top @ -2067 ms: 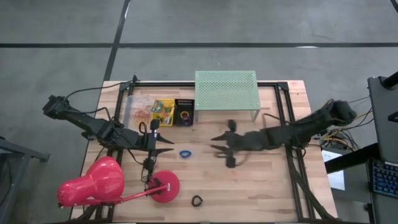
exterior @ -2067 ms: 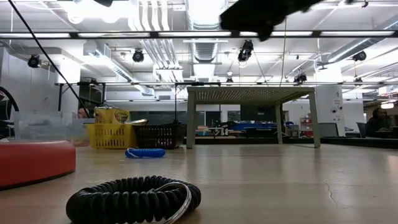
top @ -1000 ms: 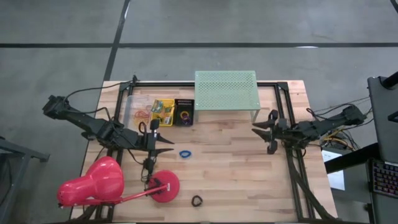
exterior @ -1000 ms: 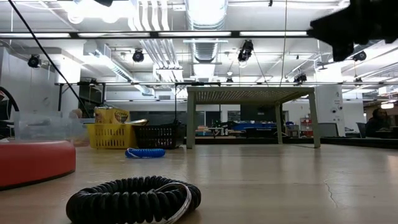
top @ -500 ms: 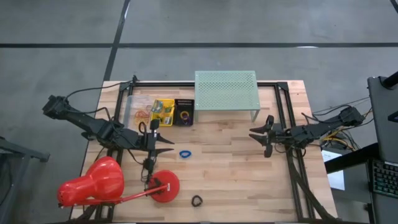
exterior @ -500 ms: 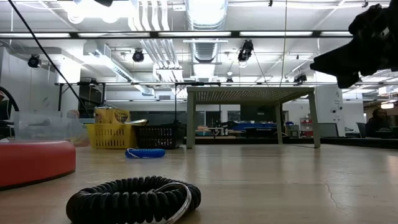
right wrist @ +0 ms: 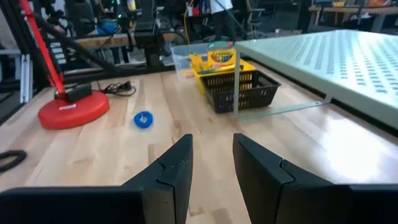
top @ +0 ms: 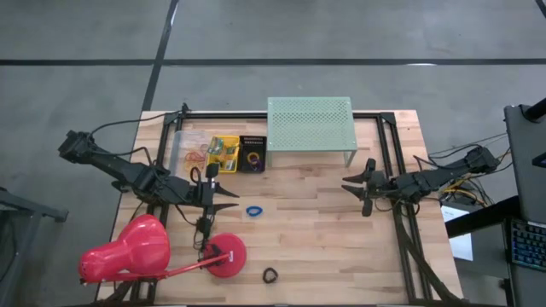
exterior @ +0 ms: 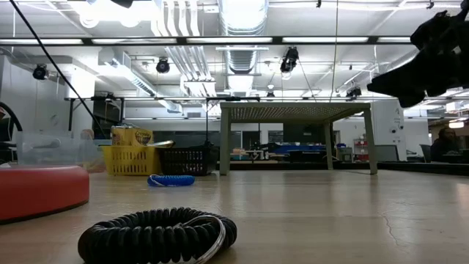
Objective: Pick & Place Office Desk Supplies
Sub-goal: Put the blue spring rubber band into the black bin
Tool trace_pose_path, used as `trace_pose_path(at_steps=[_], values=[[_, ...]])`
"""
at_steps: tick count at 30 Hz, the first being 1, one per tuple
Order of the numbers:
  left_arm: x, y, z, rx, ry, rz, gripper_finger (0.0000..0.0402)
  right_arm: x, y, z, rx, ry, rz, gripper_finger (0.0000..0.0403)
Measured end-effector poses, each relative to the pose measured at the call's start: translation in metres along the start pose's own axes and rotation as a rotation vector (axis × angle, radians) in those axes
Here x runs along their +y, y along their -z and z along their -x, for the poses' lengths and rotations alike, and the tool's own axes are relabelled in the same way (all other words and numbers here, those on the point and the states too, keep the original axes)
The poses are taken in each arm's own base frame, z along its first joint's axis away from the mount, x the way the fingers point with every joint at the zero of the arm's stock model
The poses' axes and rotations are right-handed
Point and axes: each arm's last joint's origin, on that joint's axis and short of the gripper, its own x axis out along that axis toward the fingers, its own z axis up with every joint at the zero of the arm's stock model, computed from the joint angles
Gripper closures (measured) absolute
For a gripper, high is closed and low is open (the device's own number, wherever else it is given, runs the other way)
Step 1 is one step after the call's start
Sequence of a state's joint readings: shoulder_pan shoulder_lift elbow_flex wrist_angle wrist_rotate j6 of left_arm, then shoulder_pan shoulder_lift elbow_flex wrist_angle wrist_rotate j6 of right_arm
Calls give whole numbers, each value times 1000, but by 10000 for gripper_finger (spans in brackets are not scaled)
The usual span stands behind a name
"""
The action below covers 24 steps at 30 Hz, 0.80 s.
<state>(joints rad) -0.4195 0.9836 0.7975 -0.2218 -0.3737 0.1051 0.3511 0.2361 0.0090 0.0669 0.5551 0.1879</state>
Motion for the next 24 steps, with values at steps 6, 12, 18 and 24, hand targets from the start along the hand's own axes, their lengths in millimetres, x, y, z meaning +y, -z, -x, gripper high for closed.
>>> trace_pose_path(at_steps=[6, 12, 18, 24], values=[[0, 0, 0, 0, 0, 0, 303, -3, -4, 3, -50, 48, 39, 289], [0, 0, 0, 0, 0, 0, 303, -5, -7, 5, -83, 123, 44, 289], [0, 0, 0, 0, 0, 1, 303, -6, -8, 6, -96, 116, 20, 289], [0, 0, 0, 0, 0, 54, 303, -11, -15, 12, -184, 198, -54, 289]])
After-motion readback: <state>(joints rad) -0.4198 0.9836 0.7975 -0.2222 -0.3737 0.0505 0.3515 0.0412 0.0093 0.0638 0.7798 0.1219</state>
